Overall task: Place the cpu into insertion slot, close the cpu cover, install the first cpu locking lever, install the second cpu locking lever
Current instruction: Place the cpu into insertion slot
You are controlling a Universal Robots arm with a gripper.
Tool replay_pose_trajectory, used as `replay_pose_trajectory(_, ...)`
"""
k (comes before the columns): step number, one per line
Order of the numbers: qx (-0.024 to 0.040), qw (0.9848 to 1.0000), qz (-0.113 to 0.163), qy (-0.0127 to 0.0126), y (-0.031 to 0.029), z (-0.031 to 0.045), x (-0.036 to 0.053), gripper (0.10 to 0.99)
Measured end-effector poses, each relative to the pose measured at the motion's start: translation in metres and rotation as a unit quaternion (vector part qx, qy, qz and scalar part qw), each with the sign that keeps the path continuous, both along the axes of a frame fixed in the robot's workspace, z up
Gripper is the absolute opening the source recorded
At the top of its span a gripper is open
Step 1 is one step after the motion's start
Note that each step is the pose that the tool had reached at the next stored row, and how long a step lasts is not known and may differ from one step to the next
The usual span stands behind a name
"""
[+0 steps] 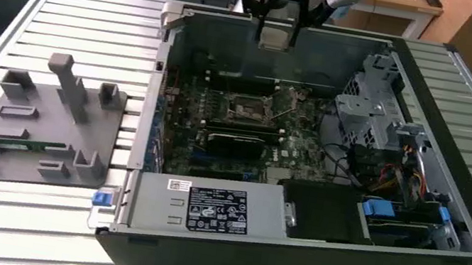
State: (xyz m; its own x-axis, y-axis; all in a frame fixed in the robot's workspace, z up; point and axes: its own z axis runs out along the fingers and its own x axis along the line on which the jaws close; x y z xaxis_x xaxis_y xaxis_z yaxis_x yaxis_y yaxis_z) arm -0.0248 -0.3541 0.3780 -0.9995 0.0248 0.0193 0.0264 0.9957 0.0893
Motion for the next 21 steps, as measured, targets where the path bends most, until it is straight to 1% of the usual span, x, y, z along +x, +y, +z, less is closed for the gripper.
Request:
replay_pose_trajectory(14, 0.0, 1.0, -0.006, 0.0, 0.0, 0.0, 0.0, 0.545)
replay_pose_trajectory(21, 0.0, 0.9999, -0.016, 0.0, 0.0, -0.0001, 0.0, 0.545)
